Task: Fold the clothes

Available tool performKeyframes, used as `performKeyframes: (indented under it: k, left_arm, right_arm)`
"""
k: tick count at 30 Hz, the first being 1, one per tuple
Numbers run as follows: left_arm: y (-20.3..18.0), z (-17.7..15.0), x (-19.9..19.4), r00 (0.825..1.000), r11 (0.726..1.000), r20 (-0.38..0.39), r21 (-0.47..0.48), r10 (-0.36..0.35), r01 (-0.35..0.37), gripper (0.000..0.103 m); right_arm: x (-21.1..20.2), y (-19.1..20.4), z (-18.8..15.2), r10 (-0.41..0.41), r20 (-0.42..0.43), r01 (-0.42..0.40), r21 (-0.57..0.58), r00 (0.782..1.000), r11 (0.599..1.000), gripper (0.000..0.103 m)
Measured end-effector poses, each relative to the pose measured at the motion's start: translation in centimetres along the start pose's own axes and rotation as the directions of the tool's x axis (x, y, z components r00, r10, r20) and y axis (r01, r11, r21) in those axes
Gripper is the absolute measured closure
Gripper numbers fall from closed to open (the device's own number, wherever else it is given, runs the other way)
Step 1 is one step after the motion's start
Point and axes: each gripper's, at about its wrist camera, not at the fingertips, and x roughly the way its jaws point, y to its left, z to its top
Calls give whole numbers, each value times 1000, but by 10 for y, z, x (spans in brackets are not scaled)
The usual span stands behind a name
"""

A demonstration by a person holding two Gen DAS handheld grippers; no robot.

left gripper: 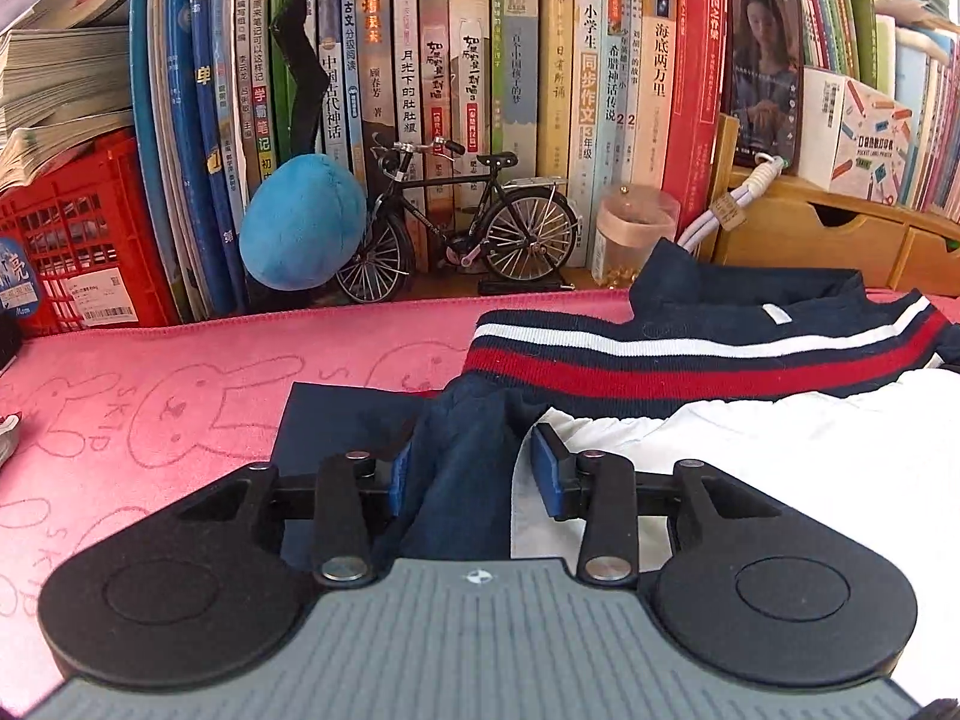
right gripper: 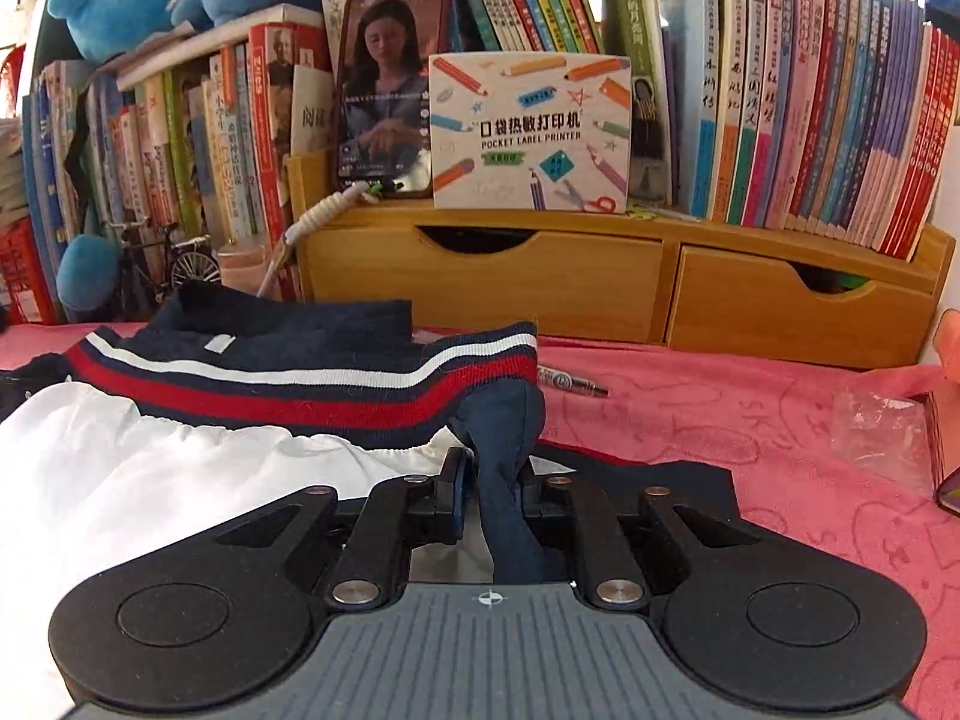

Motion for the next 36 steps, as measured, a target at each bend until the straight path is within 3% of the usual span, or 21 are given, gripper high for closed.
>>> performKeyframes:
  k: [2,4,6,7,11,14,19,25,28,32,36]
  left_arm:
    - [-6,-1,3,1000,999,-5,35,24,-24,59]
    - [-8,2,3,998,997,-15,41,62,-62,47]
    - [-3,6,-5,995,995,-17,14,95,-95,40]
    - [2,7,-12,996,996,-7,-3,90,-90,40]
    - [29,12,-60,994,995,89,-72,68,-62,15]
    - [42,4,-101,986,996,154,-69,61,-51,12]
    - [24,-41,-165,976,999,213,31,-32,26,6]
    - [-28,-88,-177,990,977,125,210,-68,41,5]
    - [-33,-94,-158,998,978,51,206,-31,20,5]
    - [-28,-96,-140,998,976,19,205,67,-70,4]
    - [-15,-99,-134,986,964,36,209,162,-166,0]
  right_arm:
    - [8,-1,-1,-8,-26,8,5,1000,1000,79]
    - [15,-2,1,-16,-45,16,8,999,1000,72]
    - [17,-1,4,-45,-55,45,0,997,999,61]
    - [15,1,5,-74,-58,73,-14,996,997,48]
    - [-26,0,5,-75,27,75,-17,997,997,21]
    - [-69,4,-3,-13,104,15,-21,995,1000,12]
    - [-132,35,-36,141,122,-127,-112,982,986,10]
    - [-173,96,-69,296,80,-276,-192,952,942,15]
    - [-174,127,-72,356,39,-339,-221,934,914,35]
    - [-158,154,-74,330,-11,-319,-283,944,905,41]
    - [-125,134,-62,250,-30,-251,-192,968,949,43]
